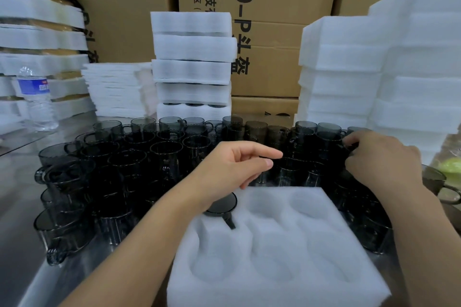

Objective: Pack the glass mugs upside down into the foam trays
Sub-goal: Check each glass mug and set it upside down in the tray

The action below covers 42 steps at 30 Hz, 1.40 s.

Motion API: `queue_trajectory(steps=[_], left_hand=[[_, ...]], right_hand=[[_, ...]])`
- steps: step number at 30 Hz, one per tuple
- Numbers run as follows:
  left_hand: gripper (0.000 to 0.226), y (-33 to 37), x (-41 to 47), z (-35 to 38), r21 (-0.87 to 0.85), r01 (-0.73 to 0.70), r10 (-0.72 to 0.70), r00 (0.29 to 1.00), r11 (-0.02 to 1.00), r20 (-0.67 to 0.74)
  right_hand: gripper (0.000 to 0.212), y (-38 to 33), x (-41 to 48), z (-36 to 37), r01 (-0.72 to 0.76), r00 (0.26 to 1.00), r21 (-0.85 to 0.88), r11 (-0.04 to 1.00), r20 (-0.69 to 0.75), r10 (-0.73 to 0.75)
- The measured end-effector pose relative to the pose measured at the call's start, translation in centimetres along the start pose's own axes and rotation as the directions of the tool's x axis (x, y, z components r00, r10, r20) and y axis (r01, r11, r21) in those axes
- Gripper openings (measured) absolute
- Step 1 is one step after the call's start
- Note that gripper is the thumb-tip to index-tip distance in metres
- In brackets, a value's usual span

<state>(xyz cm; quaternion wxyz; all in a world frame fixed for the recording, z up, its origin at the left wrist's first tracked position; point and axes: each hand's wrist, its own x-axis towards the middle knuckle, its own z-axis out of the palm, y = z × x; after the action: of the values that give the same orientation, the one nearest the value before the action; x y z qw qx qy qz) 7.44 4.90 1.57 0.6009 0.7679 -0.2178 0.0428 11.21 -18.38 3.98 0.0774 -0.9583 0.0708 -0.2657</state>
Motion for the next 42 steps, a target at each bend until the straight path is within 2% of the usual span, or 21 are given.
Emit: queue_trajectory(steps=[2,3,5,6,7,9,11,12,16,19,22,26,30,32,38,42], left_hand=[[0.023,-0.2,0.2,0.5,-0.034,0.041,-0.042,0.999,0.999,-0.025],[0.026,-0.3,0.3,0.6,-0.06,0.062,-0.064,0.997,0.996,-0.036],[0.035,-0.4,0.5,0.8,-0.134,0.108,-0.116,0.992,0.985,-0.057],[0.039,-0.5,0.6,0.8,-0.181,0.128,-0.142,0.988,0.975,-0.067],[0.041,-0.5,0.7,0.9,-0.231,0.138,-0.159,0.985,0.963,-0.074],[0.03,-0.5,0.9,0.9,-0.309,0.119,-0.151,0.985,0.943,-0.079],[0.018,-0.5,0.8,0.8,-0.337,0.082,-0.124,0.987,0.938,-0.104],[0.019,-0.6,0.8,0.7,-0.345,0.071,-0.12,0.985,0.936,-0.122],[0.047,-1.2,1.1,0.3,-0.436,0.065,-0.156,0.972,0.897,-0.175],[0.039,-1.3,1.2,0.2,-0.479,0.081,-0.206,0.955,0.874,-0.213],[0.032,-1.4,1.2,0.0,-0.499,0.081,-0.214,0.953,0.863,-0.216],[0.021,-1.1,1.0,0.0,-0.478,0.093,-0.214,0.955,0.873,-0.206],[0.056,-0.9,1.1,0.1,-0.484,0.091,-0.241,0.936,0.871,-0.257],[0.063,-0.8,1.1,0.1,-0.479,0.099,-0.25,0.932,0.872,-0.262],[0.06,-1.0,1.1,0.1,-0.448,0.102,-0.237,0.937,0.888,-0.256],[0.042,-1.1,1.1,0.1,-0.425,0.102,-0.221,0.945,0.9,-0.242]], right_hand=[[0.042,-0.5,-0.1,-0.3,0.098,0.992,0.197,0.976,-0.096,-0.08],[0.04,-1.0,-0.3,-0.4,0.161,0.982,0.341,0.926,-0.15,-0.115],[0.039,-2.6,-1.1,-0.7,0.293,0.953,0.566,0.771,-0.24,-0.186],[0.042,-3.6,-1.7,-0.7,0.364,0.93,0.621,0.695,-0.284,-0.234],[0.045,-4.5,-2.5,-0.7,0.436,0.9,0.646,0.627,-0.329,-0.287],[0.048,-6.1,-4.1,-0.3,0.563,0.825,0.64,0.523,-0.403,-0.396],[0.043,-6.9,-5.2,0.4,0.642,0.762,0.601,0.476,-0.43,-0.484],[0.041,-7.0,-5.4,0.7,0.658,0.747,0.588,0.47,-0.429,-0.509],[0.044,-6.9,-5.2,1.2,0.671,0.733,0.609,0.422,-0.463,-0.498],[0.05,-6.8,-4.8,1.5,0.669,0.74,0.585,0.457,-0.475,-0.476],[0.058,-6.5,-4.5,1.7,0.606,0.789,0.629,0.488,-0.397,-0.468],[0.066,-6.4,-4.5,2.0,0.58,0.795,0.653,0.487,-0.321,-0.515],[0.069,-6.3,-4.6,1.9,0.596,0.773,0.667,0.447,-0.326,-0.543],[0.069,-6.3,-4.6,1.8,0.588,0.777,0.678,0.441,-0.321,-0.542],[0.067,-6.5,-4.6,1.9,0.547,0.803,0.701,0.458,-0.286,-0.523],[0.071,-6.4,-4.6,1.8,0.527,0.813,0.72,0.451,-0.273,-0.514]])
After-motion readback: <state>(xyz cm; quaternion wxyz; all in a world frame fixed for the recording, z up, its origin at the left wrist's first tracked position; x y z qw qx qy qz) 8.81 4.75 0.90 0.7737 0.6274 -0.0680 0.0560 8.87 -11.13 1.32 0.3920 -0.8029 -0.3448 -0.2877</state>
